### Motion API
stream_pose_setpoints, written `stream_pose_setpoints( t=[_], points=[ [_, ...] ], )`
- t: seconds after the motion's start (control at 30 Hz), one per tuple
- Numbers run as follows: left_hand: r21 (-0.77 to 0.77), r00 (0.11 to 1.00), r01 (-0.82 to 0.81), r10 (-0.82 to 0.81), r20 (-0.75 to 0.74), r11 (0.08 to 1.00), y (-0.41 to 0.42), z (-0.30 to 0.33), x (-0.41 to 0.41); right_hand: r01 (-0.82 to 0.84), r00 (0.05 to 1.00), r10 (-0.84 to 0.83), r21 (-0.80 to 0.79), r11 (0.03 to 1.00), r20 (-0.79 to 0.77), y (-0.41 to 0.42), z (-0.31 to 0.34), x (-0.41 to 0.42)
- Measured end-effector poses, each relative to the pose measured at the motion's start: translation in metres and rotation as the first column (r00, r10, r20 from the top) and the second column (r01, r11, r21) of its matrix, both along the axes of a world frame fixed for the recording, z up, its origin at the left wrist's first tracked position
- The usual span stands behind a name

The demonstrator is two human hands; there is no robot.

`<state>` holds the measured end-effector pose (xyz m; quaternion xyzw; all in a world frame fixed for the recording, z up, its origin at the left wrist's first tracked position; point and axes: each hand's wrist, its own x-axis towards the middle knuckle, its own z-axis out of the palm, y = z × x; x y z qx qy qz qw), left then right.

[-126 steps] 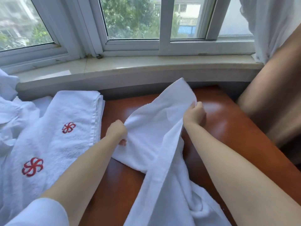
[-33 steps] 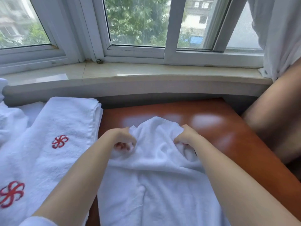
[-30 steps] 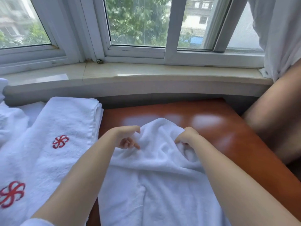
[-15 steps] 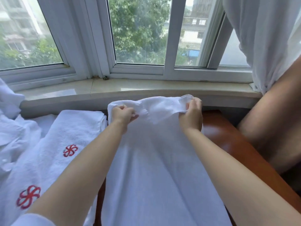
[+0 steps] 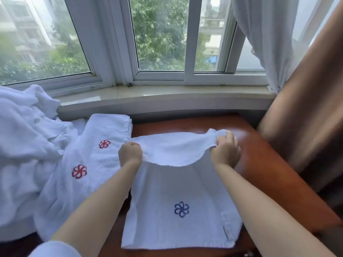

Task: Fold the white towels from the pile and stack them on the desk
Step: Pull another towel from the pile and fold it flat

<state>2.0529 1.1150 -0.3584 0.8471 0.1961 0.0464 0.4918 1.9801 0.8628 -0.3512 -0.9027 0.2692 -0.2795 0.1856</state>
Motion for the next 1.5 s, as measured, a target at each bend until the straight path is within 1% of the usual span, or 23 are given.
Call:
stream_pose_setpoints(
  t=[0.07, 0.13, 0.2, 0.27, 0.33, 0.37, 0.43, 0.47, 0.53, 0.57, 0.63, 0.7, 0.73, 0.83, 0.9, 1.0, 1.13, 1.17, 1.23, 1.3, 1.37, 1.4, 1.5],
  points=[
    [-0.013, 0.997, -0.023, 0.024, 0.070, 1.000, 0.001, 0.005, -0.031, 0.007, 0.993, -0.011, 0.036, 0.999, 0.119, 0.008, 0.000, -0.030],
    [0.004, 0.998, -0.027, 0.027, 0.062, 1.000, 0.001, -0.001, -0.060, 0.006, 0.982, -0.024, 0.098, 0.995, 0.187, 0.016, -0.012, -0.062],
    [-0.020, 0.999, -0.049, 0.049, 0.003, 0.999, 0.002, -0.012, -0.087, -0.015, 0.985, -0.023, 0.215, 0.977, 0.173, 0.020, -0.028, -0.092],
    [-0.068, 0.997, -0.054, 0.050, -0.061, 0.996, 0.005, -0.026, -0.112, -0.014, 0.996, -0.019, 0.342, 0.940, 0.092, 0.025, -0.044, -0.115],
    [-0.126, 0.992, -0.018, 0.002, -0.126, 0.992, 0.009, -0.040, -0.135, 0.003, 1.000, -0.013, 0.377, 0.926, 0.024, 0.031, -0.057, -0.135],
    [-0.125, 0.989, 0.001, -0.020, -0.150, 0.992, 0.012, -0.046, -0.145, 0.007, 0.999, -0.022, 0.381, 0.925, 0.036, 0.035, -0.062, -0.144],
    [-0.022, 0.989, 0.035, -0.038, -0.146, 0.999, 0.019, -0.054, -0.162, 0.031, 0.991, -0.082, 0.408, 0.912, 0.108, 0.042, -0.068, -0.159],
    [0.041, 0.993, 0.032, -0.028, -0.112, 0.999, 0.023, -0.057, -0.169, 0.056, 0.984, -0.125, 0.439, 0.897, 0.129, 0.045, -0.070, -0.164],
    [0.092, 1.000, 0.016, -0.013, -0.027, 0.996, 0.029, -0.061, -0.181, 0.101, 0.977, -0.178, 0.494, 0.864, 0.113, 0.050, -0.076, -0.172],
    [0.095, 1.000, 0.018, -0.018, -0.005, 0.995, 0.032, -0.064, -0.186, 0.107, 0.983, -0.167, 0.502, 0.858, 0.077, 0.052, -0.079, -0.175],
    [0.167, 0.991, 0.127, -0.120, -0.055, 0.978, 0.036, -0.073, -0.192, 0.100, 0.995, -0.091, 0.478, 0.872, -0.042, 0.055, -0.089, -0.181],
    [0.290, 0.952, 0.298, -0.259, -0.165, 0.910, 0.039, -0.083, -0.196, 0.098, 0.985, -0.031, 0.408, 0.908, -0.169, 0.056, -0.098, -0.183],
    [0.338, 0.937, 0.343, -0.294, -0.189, 0.876, 0.040, -0.088, -0.198, 0.100, 0.977, -0.021, 0.370, 0.924, -0.211, 0.056, -0.102, -0.183],
    [0.413, 0.915, 0.401, -0.338, -0.218, 0.818, 0.040, -0.097, -0.203, 0.101, 0.970, -0.028, 0.298, 0.949, -0.241, 0.050, -0.107, -0.183],
    [0.422, 0.906, 0.421, -0.352, -0.233, 0.803, 0.041, -0.100, -0.204, 0.100, 0.982, -0.042, 0.321, 0.942, -0.184, 0.043, -0.110, -0.184],
    [0.418, 0.912, 0.410, -0.350, -0.216, 0.811, 0.041, -0.101, -0.205, 0.099, 0.992, -0.066, 0.351, 0.931, -0.107, 0.027, -0.106, -0.186],
    [0.404, 0.929, 0.369, -0.325, -0.175, 0.837, 0.035, -0.099, -0.204, 0.177, 0.976, -0.207, 0.306, 0.936, 0.071, -0.012, -0.079, -0.175],
    [0.394, 0.931, 0.365, -0.327, -0.162, 0.843, 0.031, -0.098, -0.205, 0.188, 0.971, -0.223, 0.303, 0.934, 0.085, -0.022, -0.073, -0.174],
    [0.351, 0.936, 0.351, -0.318, -0.150, 0.868, 0.022, -0.098, -0.206, 0.202, 0.975, -0.222, 0.325, 0.924, 0.024, -0.037, -0.071, -0.177],
    [0.312, 0.942, 0.329, -0.289, -0.169, 0.891, 0.012, -0.098, -0.208, 0.239, 0.971, -0.210, 0.395, 0.887, -0.118, -0.040, -0.078, -0.184],
    [0.238, 0.957, 0.277, -0.245, -0.157, 0.931, 0.003, -0.098, -0.208, 0.282, 0.945, -0.192, 0.366, 0.887, -0.264, -0.035, -0.089, -0.192],
    [0.203, 0.964, 0.249, -0.221, -0.150, 0.947, 0.001, -0.098, -0.208, 0.289, 0.933, -0.187, 0.333, 0.898, -0.306, -0.031, -0.092, -0.195],
    [0.210, 0.969, 0.204, -0.166, -0.185, 0.956, 0.004, -0.094, -0.204, 0.259, 0.932, -0.163, 0.280, 0.924, -0.322, -0.025, -0.092, -0.189]
  ],
)
